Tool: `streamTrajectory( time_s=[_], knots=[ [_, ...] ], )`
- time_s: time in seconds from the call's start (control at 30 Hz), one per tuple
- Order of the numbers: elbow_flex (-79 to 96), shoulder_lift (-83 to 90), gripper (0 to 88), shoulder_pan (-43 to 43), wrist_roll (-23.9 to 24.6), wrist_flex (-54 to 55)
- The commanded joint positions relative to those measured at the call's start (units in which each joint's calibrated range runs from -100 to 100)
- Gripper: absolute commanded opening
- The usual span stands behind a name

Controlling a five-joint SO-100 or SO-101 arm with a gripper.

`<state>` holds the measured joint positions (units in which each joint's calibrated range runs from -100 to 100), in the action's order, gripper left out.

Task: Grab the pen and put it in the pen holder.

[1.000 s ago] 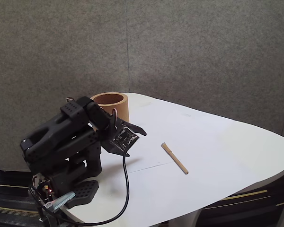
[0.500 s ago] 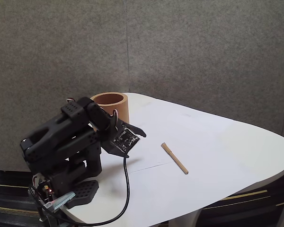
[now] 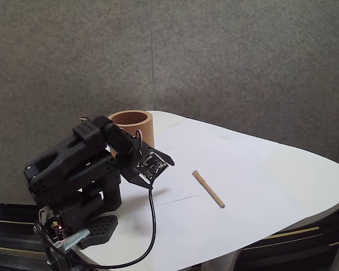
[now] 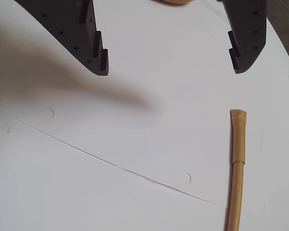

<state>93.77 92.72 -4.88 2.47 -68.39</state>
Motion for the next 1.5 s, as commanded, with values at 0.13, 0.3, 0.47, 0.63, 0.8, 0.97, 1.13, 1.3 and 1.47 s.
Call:
streamTrajectory(
  time_s=[0.13, 0.3, 0.47, 0.63, 0.8, 0.97, 1.13, 1.3, 1.47],
  knots=[
    [-5.51, -0.36, 36.2, -0.31, 0.19, 0.68],
    [-20.40, -0.85, 36.2, -0.24, 0.30, 0.68],
    [-30.87, -4.92, 36.2, -0.17, 0.30, 0.68],
    [-49.73, -21.27, 36.2, -0.24, 0.30, 0.00],
    [-67.24, -40.05, 36.2, -0.53, 0.35, -0.08],
    [-77.98, -56.89, 36.1, -4.71, 3.14, -0.51],
    [-79.60, -68.85, 36.1, -8.44, 5.46, -2.20],
    [-79.69, -78.44, 36.1, -9.54, 5.77, -5.17],
    [-79.78, -87.39, 36.1, -11.07, 5.72, -4.58]
  ],
)
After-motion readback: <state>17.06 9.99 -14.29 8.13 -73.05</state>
